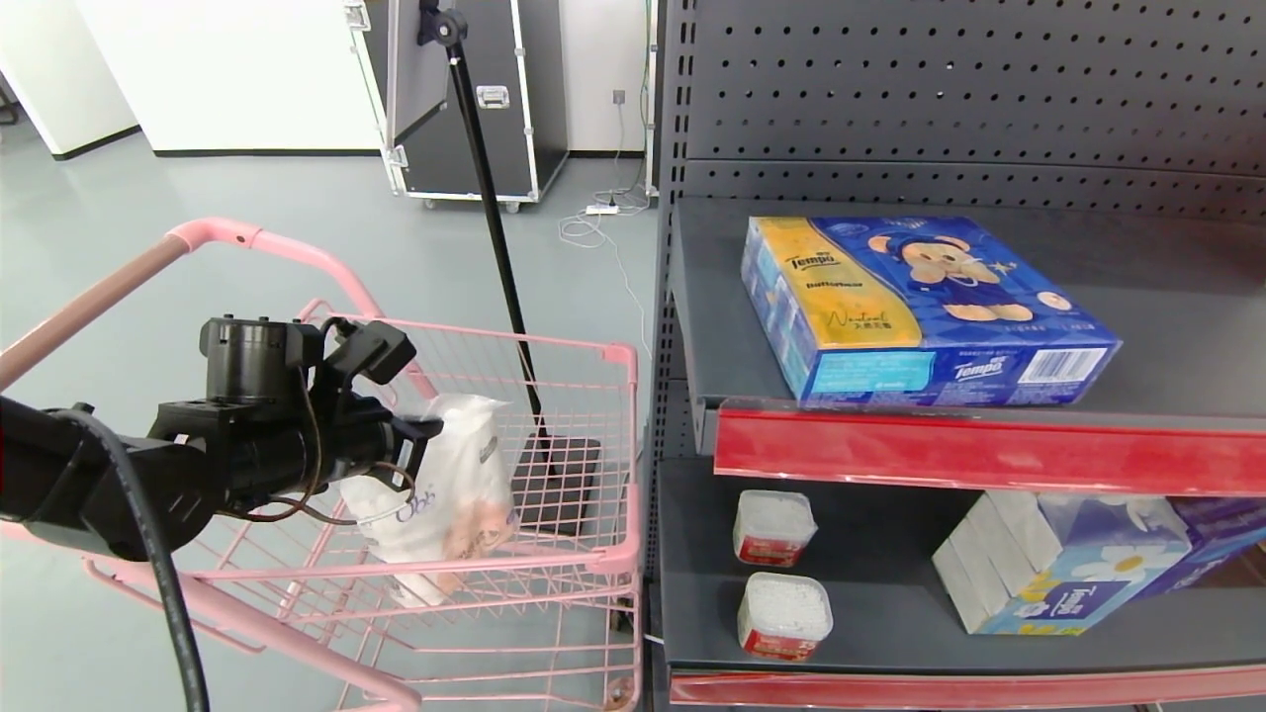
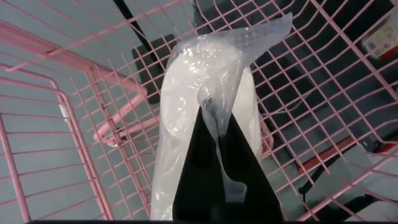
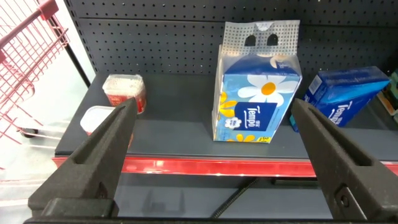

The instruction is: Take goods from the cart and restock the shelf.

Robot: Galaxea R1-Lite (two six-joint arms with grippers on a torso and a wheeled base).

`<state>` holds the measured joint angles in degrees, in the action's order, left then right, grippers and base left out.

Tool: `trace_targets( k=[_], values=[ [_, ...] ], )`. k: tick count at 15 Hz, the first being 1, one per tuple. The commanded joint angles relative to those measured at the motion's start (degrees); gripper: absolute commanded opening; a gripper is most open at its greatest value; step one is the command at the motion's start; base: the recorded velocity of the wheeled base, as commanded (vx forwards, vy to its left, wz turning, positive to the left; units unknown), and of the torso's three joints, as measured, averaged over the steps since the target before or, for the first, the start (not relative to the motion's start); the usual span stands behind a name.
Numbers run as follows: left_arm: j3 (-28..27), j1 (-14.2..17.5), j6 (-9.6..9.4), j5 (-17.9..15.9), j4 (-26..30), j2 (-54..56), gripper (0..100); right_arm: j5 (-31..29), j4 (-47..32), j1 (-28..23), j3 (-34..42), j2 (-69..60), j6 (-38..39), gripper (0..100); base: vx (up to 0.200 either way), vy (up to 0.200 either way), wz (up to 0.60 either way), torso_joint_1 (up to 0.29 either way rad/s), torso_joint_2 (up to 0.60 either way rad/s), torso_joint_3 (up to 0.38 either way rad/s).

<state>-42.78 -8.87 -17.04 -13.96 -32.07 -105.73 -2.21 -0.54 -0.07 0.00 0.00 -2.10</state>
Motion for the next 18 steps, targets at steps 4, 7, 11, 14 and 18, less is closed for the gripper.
trace_targets(
  k=[4, 7, 11, 14, 18],
  values=[
    [3.31, 0.44, -0.1, -0.19, -0.01, 0.17, 0, 0.1, 0.01, 0.07, 0.0, 0.0, 0.08, 100, 0.0, 0.0, 0.0, 0.0, 0.0, 0.0],
    [4.54, 0.44, -0.36, -0.19, -0.36, 0.26, 0, 0.1, 0.01, 0.07, 0.0, 0.0, 0.08, 100, 0.0, 0.0, 0.0, 0.0, 0.0, 0.0],
    [5.07, 0.44, -0.36, -0.1, 0.08, 1.4, 0, 0.1, 0.01, 0.07, 0.0, 0.09, 0.08, 100, 0.0, 0.0, 0.0, 0.0, 0.0, 0.0],
    [5.86, 0.44, -0.27, -0.02, 0.43, 2.9, 100, 0.1, 0.01, 0.07, 0.0, 0.0, 0.08, 100, 0.0, 0.0, 0.0, 0.0, 0.0, 0.0],
    [4.98, 0.61, -0.36, -0.02, 4.92, 4.65, 100, 0.01, 0.01, 0.07, 0.0, 0.0, 0.08, 100, 0.0, 0.0, 0.0, 0.0, 0.0, 0.0]
  ],
)
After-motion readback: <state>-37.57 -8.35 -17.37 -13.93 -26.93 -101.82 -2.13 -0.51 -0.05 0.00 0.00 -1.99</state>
